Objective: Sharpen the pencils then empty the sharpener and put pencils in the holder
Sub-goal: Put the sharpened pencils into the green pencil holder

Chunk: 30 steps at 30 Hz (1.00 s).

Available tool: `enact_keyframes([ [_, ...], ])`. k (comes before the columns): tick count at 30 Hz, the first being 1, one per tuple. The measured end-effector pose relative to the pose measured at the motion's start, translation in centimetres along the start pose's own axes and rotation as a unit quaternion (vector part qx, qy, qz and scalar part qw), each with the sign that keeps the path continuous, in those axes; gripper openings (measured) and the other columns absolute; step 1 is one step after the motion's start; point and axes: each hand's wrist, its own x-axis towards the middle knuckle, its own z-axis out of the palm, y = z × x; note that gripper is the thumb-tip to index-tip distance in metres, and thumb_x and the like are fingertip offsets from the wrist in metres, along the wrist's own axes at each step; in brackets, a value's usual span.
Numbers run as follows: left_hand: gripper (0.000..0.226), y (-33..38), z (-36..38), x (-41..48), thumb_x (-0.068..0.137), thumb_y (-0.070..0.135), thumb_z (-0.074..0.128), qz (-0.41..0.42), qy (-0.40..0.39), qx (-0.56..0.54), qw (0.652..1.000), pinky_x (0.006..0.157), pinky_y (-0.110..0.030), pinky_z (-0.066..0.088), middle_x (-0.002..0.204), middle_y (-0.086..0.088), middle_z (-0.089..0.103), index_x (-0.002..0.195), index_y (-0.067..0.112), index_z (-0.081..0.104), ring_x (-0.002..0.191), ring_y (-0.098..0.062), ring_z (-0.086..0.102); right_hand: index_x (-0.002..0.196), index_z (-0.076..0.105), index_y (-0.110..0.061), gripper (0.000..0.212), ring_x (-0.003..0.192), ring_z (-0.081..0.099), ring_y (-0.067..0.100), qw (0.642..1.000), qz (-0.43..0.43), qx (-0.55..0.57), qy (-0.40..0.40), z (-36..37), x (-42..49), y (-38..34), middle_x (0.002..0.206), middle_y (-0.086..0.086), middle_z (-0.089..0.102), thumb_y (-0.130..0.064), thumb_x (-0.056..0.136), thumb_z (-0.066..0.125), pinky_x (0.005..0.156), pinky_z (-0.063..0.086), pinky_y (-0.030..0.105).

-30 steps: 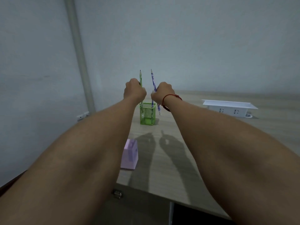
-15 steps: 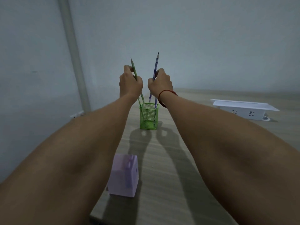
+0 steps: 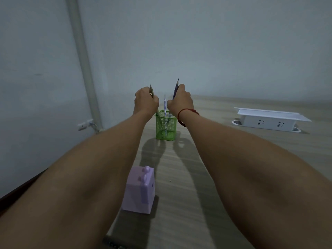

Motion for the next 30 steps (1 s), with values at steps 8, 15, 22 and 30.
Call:
enact_keyframes([
  [8, 0.022, 0.1, -0.4, -0.2, 0.091, 0.011, 0.051, 0.008, 0.006, -0.024, 1.000, 0.074, -0.033, 0.052, 0.097, -0.015, 0.066, 0.112, 0.009, 0.054, 0.080, -0.022, 0.059, 0.119, 0.052, -0.002, 0.028, 0.101, 0.062, 0.032, 1.000, 0.010, -0.001, -0.009, 0.2, -0.2, -0.6, 0.120, 0.016, 0.059, -0.017, 0.096, 0.048, 0.074, 0.044, 0.029],
  [15, 0.023, -0.3, 1.0, -0.1, 0.090, 0.014, 0.056, -0.009, -0.043, -0.003, 0.999, 0.079, -0.030, 0.048, 0.108, -0.017, 0.065, 0.112, 0.011, 0.061, 0.089, -0.023, 0.060, 0.116, 0.055, -0.006, 0.023, 0.098, 0.061, 0.031, 0.998, 0.003, -0.063, -0.010, 0.6, 0.1, 0.2, 0.119, 0.013, 0.059, -0.014, 0.095, 0.050, 0.070, 0.040, 0.028],
  [22, 0.022, -0.3, 1.6, -0.5, 0.089, 0.012, 0.057, -0.052, -0.033, 0.027, 0.998, 0.079, -0.030, 0.047, 0.113, -0.018, 0.062, 0.108, 0.003, 0.064, 0.098, -0.032, 0.064, 0.115, 0.058, -0.006, 0.023, 0.107, 0.061, 0.033, 0.996, 0.045, -0.072, -0.005, 0.9, 0.6, 1.4, 0.121, 0.014, 0.060, -0.016, 0.097, 0.049, 0.075, 0.044, 0.032],
  [30, 0.035, -0.6, -0.5, -1.5, 0.090, 0.021, 0.059, -0.109, -0.072, 0.070, 0.989, 0.085, -0.038, 0.048, 0.124, -0.022, 0.054, 0.114, -0.004, 0.054, 0.109, -0.037, 0.058, 0.114, 0.061, -0.003, 0.025, 0.105, 0.062, 0.033, 0.990, 0.089, -0.061, -0.093, 0.1, 0.1, 1.4, 0.121, 0.016, 0.062, -0.015, 0.095, 0.051, 0.075, 0.043, 0.030],
])
